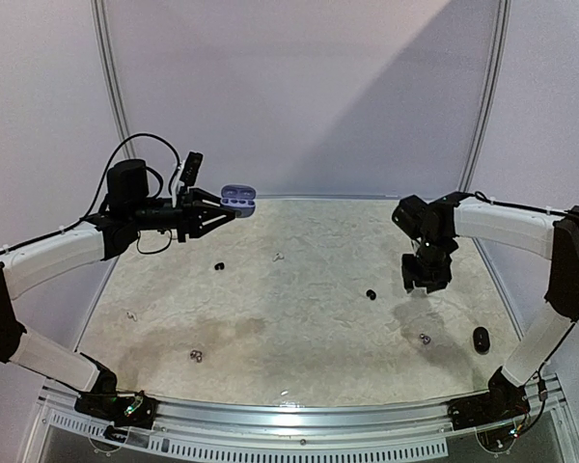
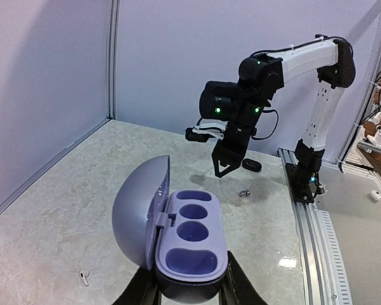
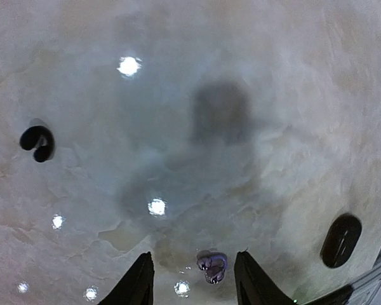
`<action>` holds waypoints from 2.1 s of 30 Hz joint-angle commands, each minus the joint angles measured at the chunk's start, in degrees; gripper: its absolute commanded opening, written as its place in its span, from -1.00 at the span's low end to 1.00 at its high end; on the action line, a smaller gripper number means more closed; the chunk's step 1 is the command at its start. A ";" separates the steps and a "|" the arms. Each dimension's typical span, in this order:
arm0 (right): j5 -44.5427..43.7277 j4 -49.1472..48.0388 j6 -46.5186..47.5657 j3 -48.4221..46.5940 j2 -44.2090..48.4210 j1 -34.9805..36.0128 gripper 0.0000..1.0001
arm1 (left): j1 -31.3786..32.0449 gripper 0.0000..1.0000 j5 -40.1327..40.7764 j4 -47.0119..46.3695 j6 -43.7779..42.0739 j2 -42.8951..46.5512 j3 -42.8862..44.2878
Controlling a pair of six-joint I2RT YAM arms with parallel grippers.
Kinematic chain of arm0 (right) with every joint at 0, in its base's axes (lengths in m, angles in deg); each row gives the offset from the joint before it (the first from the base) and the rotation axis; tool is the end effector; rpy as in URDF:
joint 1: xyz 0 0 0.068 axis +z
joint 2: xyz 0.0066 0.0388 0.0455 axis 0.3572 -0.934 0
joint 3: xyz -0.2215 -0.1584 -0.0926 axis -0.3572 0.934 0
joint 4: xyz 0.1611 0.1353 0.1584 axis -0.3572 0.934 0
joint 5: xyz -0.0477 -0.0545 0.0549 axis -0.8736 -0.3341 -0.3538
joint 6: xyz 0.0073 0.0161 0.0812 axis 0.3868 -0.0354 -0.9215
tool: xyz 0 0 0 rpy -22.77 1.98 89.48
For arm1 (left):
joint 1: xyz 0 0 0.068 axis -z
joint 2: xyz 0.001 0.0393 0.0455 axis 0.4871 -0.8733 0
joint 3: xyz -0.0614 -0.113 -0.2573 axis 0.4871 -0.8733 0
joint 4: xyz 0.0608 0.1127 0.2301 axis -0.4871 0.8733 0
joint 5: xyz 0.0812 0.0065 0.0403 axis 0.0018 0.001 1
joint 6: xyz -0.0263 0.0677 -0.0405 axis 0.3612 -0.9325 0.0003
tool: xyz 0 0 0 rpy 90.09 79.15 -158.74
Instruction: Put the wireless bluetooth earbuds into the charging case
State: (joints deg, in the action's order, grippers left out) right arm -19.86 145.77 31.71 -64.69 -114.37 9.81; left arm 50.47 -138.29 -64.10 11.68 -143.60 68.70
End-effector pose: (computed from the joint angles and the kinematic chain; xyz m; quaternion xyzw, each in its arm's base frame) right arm 0.2704 0.1462 0.1978 0.0761 0.9922 -0.0452 0.0874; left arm 0.2737 -0.1717 0.3191 0.4157 0.6162 -0.4652 0.4806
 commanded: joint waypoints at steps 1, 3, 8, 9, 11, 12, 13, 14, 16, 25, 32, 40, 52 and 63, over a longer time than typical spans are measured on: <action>-0.03 0.15 -6.68 6.75 6.16 -1.20 -0.20 | 0.04 -1.00 -0.31 -1.59 0.34 0.17 -0.52; 1.08 -0.64 -7.74 8.74 6.69 -1.29 -0.21 | 0.08 -1.00 -0.60 -1.63 -0.20 0.28 -0.50; 2.36 -2.29 -9.76 12.45 6.17 -1.38 -0.19 | 0.14 -1.00 -1.87 -1.69 -6.20 0.61 -1.48; 2.38 -2.55 -10.16 12.81 6.19 -1.36 -0.19 | 0.25 -1.00 -2.04 -1.92 -7.34 0.71 -1.95; 2.08 -2.86 -10.96 13.48 6.23 -1.44 -0.18 | 0.29 -1.00 -2.48 -3.14 -7.61 0.57 -2.78; 1.95 -2.97 -11.31 13.78 6.30 -1.51 -0.18 | 0.36 -1.00 -2.82 -3.87 -7.17 0.48 -3.05; 1.84 -3.00 -11.58 14.11 6.44 -1.73 -0.18 | 0.40 -1.00 -3.21 -5.04 -6.66 0.44 -3.42; 1.83 -3.03 -12.09 14.46 6.55 -2.00 -0.18 | 0.55 -1.00 -3.38 -5.84 -6.32 0.44 -3.81; 1.88 -3.43 -12.80 15.37 6.84 -2.20 -0.18 | 0.63 -1.00 -3.35 -7.40 -6.06 0.48 -4.66; 4.02 -7.06 -16.20 19.33 6.77 -2.33 -0.32 | 0.91 -1.00 -3.10 -9.04 -5.34 0.81 -5.95; 4.34 -6.38 -16.39 20.88 7.29 -2.40 -0.45 | 0.96 -1.00 -2.74 -8.68 -5.17 0.90 -5.95; 7.48 -9.53 -17.68 24.11 9.32 -2.39 -0.56 | 0.96 -1.00 -2.53 -8.61 -5.58 0.73 -5.95; 12.89 -12.81 -17.20 24.95 8.50 -2.34 -0.60 | 1.01 -1.00 -2.36 -8.32 -6.16 0.88 -6.04; 15.43 -14.14 -17.94 27.10 8.66 -1.63 -0.71 | 0.96 -1.00 -2.19 -7.97 -7.44 0.81 -6.12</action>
State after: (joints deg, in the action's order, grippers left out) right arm -6.24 132.85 14.84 -39.36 -105.91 7.93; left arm 50.65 -140.65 -71.68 5.34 -143.60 63.28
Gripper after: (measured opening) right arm 0.158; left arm 0.277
